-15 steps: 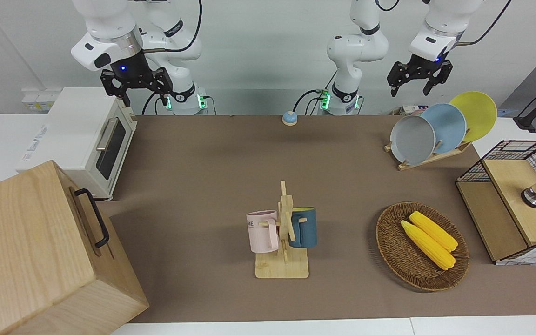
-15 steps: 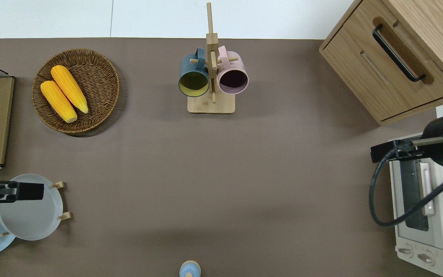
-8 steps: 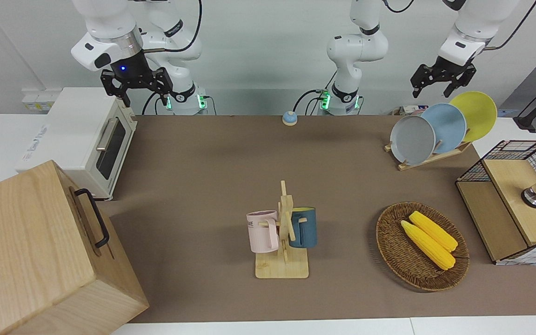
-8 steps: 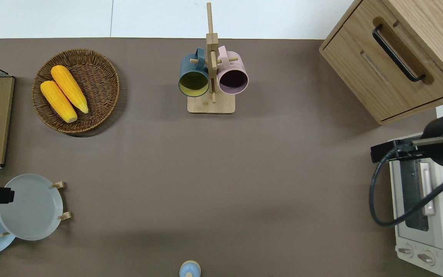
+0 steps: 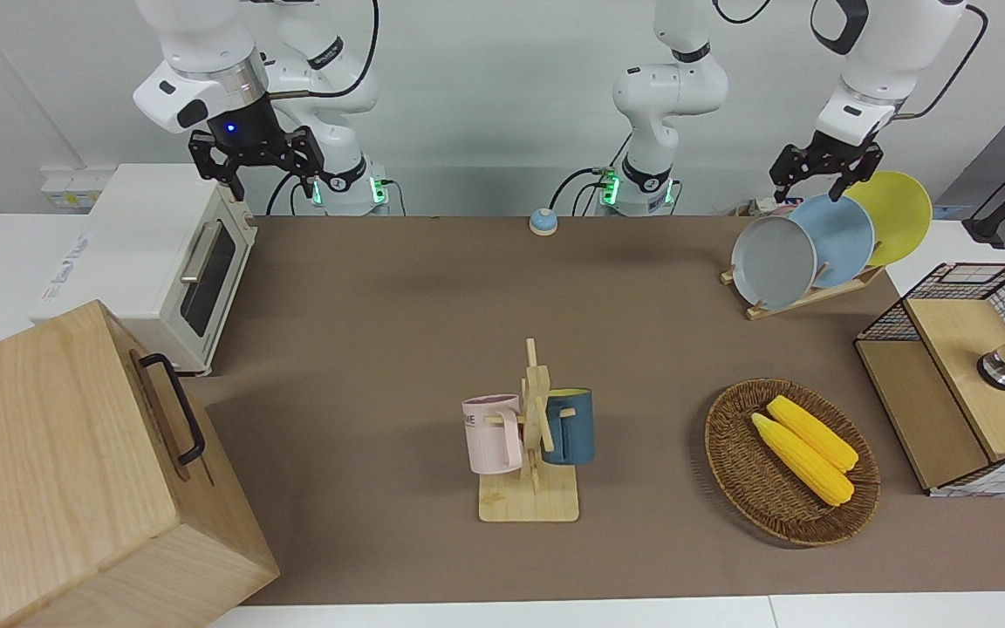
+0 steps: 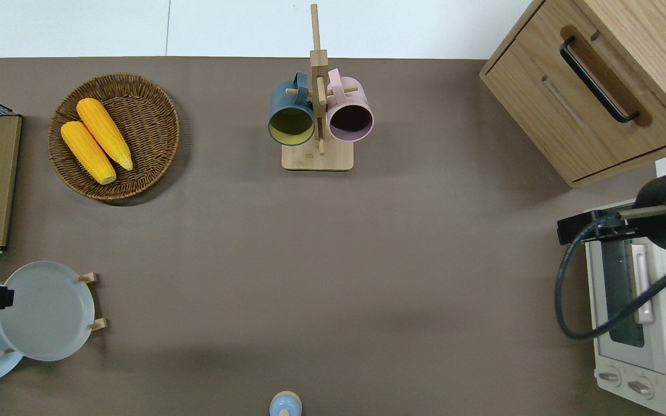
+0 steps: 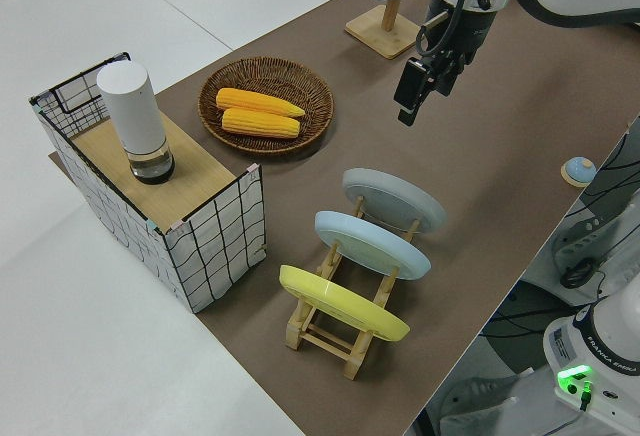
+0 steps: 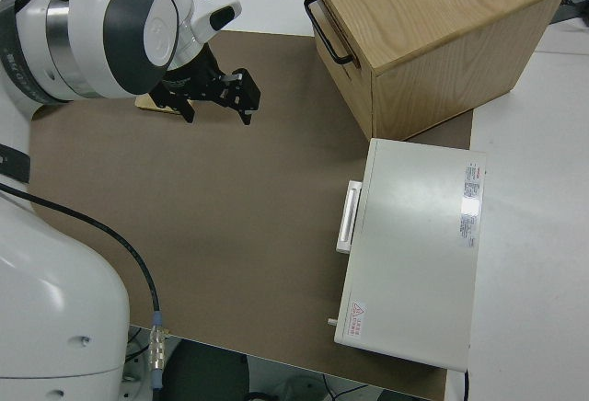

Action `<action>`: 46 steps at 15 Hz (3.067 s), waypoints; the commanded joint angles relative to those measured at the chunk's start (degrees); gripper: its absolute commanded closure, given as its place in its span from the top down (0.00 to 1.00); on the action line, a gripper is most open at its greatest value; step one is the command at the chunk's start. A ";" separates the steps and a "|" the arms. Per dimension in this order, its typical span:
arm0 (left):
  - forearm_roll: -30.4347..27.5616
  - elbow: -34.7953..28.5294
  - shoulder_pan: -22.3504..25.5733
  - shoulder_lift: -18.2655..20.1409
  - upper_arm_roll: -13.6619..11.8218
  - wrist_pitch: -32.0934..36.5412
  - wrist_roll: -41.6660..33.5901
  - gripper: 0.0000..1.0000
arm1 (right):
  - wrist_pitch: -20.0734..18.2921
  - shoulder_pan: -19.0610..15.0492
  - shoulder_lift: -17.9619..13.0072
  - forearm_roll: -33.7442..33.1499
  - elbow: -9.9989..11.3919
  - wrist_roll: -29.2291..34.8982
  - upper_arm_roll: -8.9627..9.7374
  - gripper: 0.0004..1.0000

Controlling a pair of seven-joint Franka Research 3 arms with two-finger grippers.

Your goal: Pick gray plate from low plate rack and place it on table with left arm

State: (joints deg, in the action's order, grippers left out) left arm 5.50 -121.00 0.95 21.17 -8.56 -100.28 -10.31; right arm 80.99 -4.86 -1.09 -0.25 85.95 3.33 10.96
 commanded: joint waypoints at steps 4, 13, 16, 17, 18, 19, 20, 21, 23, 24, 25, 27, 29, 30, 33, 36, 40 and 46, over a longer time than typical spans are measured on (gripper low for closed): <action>1.26 -9.86 0.98 4.23 -1.11 -8.35 -1.91 1.00 | -0.83 -0.41 -0.14 0.34 -0.35 0.01 0.29 0.99; 5.83 -16.72 2.56 4.85 -1.11 -15.73 -3.84 1.00 | -0.83 -0.41 -0.14 0.34 -0.35 0.01 0.29 0.99; 5.92 -20.23 3.70 5.29 -1.11 -20.12 -3.84 1.00 | -0.83 -0.41 -0.14 0.34 -0.35 -0.08 0.38 0.99; 5.92 -21.02 4.14 5.20 -1.11 -21.44 -3.84 1.00 | -0.83 -0.41 -0.14 0.34 -0.35 -0.08 0.38 0.99; 5.92 -21.73 4.23 5.20 -1.11 -22.50 -3.84 1.00 | -0.83 -0.41 -0.14 0.34 -0.35 0.01 0.38 0.99; 5.92 -22.52 4.32 5.20 -1.11 -23.81 -3.93 1.00 | -0.83 -0.41 -0.14 0.34 -0.35 0.01 0.29 0.99; 5.92 -23.22 4.32 5.11 -1.11 -24.87 -3.93 1.00 | -0.83 -0.41 -0.14 0.34 -0.35 0.01 0.38 0.99; 5.92 -23.84 4.41 5.11 -1.11 -25.84 -3.93 1.00 | -0.83 -0.41 -0.14 0.34 -0.35 -0.08 0.38 0.99; 5.92 -24.54 4.41 4.94 -1.11 -26.55 -3.93 1.00 | -0.83 -0.41 -0.14 0.34 -0.35 0.01 0.38 0.99; 5.92 -24.63 4.50 4.94 -1.11 -26.72 -3.93 1.00 | -0.83 -0.41 -0.14 0.34 -0.35 0.01 0.29 0.99; 5.92 -24.63 4.84 4.94 -1.11 -26.73 -3.93 1.00 | -0.83 -0.41 -0.14 0.34 -0.35 0.01 0.29 0.99; 5.92 -24.63 4.85 4.85 -1.11 -26.73 -3.93 0.99 | -0.83 -0.41 -0.14 0.34 -0.35 -0.08 0.38 0.99; 5.92 -24.63 4.85 4.76 -1.11 -26.81 -3.93 0.89 | -0.83 -0.41 -0.14 0.34 -0.35 0.01 0.29 0.99; 5.92 -24.63 4.85 4.76 -1.11 -26.81 -3.93 0.80 | -0.83 -0.41 -0.14 0.34 -0.35 0.01 0.29 0.99; 5.92 -24.63 4.94 4.76 -1.11 -26.81 -3.93 0.50 | -0.83 -0.41 -0.14 0.34 -0.35 -0.08 0.38 0.99; 6.27 -24.63 4.94 4.76 -1.11 -26.81 -3.93 0.21 | -0.83 -0.41 -0.14 0.34 -0.35 0.01 0.29 0.99; 7.42 -24.63 4.85 4.76 -1.02 -26.73 -3.93 0.00 | -0.83 -0.41 -0.14 0.34 -0.35 0.01 0.38 0.99; 7.42 -23.41 4.76 5.38 -0.32 -25.50 -3.23 0.00 | -0.83 -0.41 -0.14 0.34 -0.35 0.01 0.29 0.99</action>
State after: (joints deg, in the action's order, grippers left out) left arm 11.40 -143.78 5.21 24.89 -9.39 -126.07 -13.47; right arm 80.99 -4.86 -1.09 -0.26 85.95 3.33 10.96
